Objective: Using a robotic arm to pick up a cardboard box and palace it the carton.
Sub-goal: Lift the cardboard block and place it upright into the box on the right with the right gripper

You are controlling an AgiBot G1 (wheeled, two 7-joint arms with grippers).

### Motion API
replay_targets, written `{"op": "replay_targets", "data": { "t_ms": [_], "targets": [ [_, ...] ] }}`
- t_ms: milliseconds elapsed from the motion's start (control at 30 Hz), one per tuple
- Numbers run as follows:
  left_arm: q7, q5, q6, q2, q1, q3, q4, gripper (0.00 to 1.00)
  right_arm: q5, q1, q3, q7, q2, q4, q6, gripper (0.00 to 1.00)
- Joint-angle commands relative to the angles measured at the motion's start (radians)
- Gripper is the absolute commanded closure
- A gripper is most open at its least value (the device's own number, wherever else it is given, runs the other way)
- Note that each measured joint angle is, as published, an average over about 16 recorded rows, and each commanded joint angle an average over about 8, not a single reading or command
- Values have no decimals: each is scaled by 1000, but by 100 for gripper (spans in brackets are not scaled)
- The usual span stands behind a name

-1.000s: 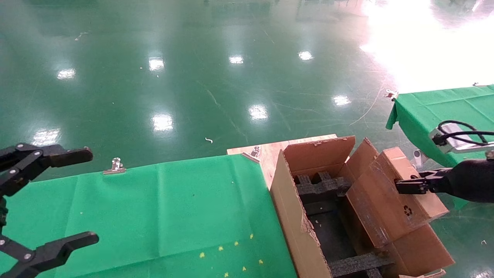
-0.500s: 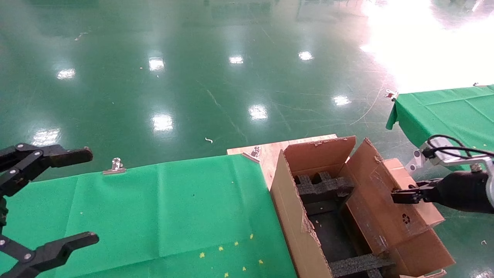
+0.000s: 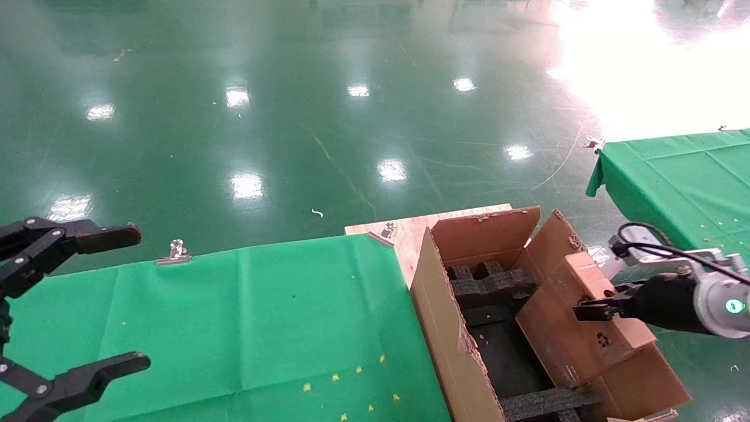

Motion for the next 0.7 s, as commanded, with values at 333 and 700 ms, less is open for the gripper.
{"op": "replay_targets", "data": {
  "t_ms": [333,700],
  "targets": [
    [0,0,0,0,0,0,0,0,-112,-35,-27,152,-72,-2,7,100],
    [0,0,0,0,0,0,0,0,-261,-53,-42,391,-155,5,-67,100]
  ]
}}
